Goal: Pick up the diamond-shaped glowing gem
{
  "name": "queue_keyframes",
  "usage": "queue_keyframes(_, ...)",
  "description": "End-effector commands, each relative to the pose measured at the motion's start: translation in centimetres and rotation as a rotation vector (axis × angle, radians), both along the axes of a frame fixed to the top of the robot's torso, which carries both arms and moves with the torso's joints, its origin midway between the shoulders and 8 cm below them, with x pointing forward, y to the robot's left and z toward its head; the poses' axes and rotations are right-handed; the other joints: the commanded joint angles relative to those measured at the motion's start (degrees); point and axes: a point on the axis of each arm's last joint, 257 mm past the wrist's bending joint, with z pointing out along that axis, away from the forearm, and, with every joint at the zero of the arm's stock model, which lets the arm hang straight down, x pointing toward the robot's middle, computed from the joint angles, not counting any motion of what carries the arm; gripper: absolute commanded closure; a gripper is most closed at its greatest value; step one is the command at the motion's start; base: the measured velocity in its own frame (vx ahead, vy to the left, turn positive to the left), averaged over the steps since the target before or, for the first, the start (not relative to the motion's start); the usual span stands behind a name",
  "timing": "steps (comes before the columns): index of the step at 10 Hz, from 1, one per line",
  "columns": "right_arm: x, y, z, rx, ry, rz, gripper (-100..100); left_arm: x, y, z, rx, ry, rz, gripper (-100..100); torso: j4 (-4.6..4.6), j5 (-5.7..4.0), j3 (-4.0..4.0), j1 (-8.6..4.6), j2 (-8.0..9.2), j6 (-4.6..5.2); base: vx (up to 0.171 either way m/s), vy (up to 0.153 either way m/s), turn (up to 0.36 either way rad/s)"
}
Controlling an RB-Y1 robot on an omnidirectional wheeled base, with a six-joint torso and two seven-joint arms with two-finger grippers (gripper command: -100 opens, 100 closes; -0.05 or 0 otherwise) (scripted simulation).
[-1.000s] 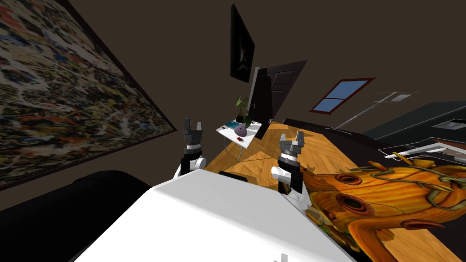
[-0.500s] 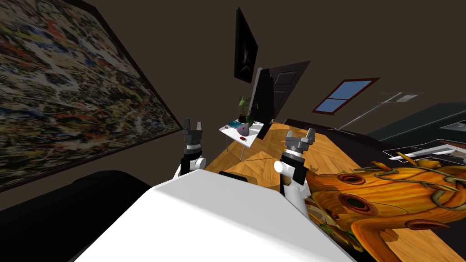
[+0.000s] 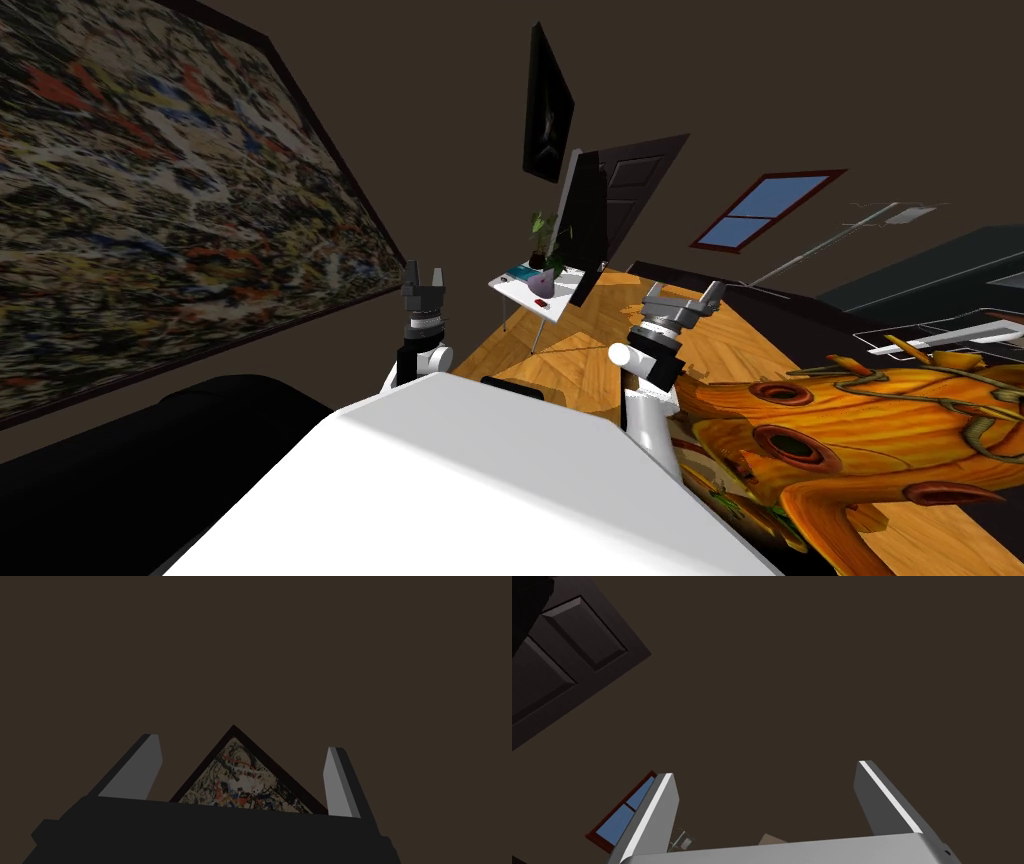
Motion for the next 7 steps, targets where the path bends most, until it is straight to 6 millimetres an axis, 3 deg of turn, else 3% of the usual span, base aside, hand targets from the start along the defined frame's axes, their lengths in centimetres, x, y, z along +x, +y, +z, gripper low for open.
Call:
queue_keyframes(1,0.5,-1.7,0.7,0.053,-0.031,0.000,-100,0.0,0.0,0.0,0.000,0.000,0.000,0,0.00,0.00,0.00,0.00,0.00,0.00,-0.056,0.082,0.005)
queue_keyframes(2,0.6,-1.6,1.2,0.053,-0.041,0.003,-100,0.0,0.0,0.0,0.000,0.000,0.000,0,0.01,0.00,0.00,-0.07,-0.01,0.00,-0.017,0.031,-0.002)
queue_keyframes(3,0.3,-4.2,1.6,0.110,-0.081,-0.017,-100,0.0,0.0,0.0,0.000,0.000,0.000,0,-0.01,-0.03,-0.06,-0.22,-0.11,0.00,-0.024,0.065,0.022)
queue_keyframes(4,0.8,-4.3,1.8,0.129,-0.091,-0.007,-100,0.0,0.0,0.0,0.000,0.000,0.000,0,-0.02,-0.03,-0.07,-0.15,-0.13,0.00,-0.029,0.069,0.006)
queue_keyframes(5,0.3,-6.5,2.2,0.178,-0.133,-0.025,-100,0.0,0.0,0.0,0.000,0.000,0.000,0,-0.02,-0.02,-0.07,-0.14,-0.13,0.00,-0.057,0.104,0.021)
queue_keyframes(7,0.9,-7.0,2.2,0.211,-0.143,-0.016,-100,0.0,0.0,0.0,0.000,0.000,0.000,0,-0.01,0.01,-0.03,0.00,-0.07,0.00,-0.025,0.075,-0.004)
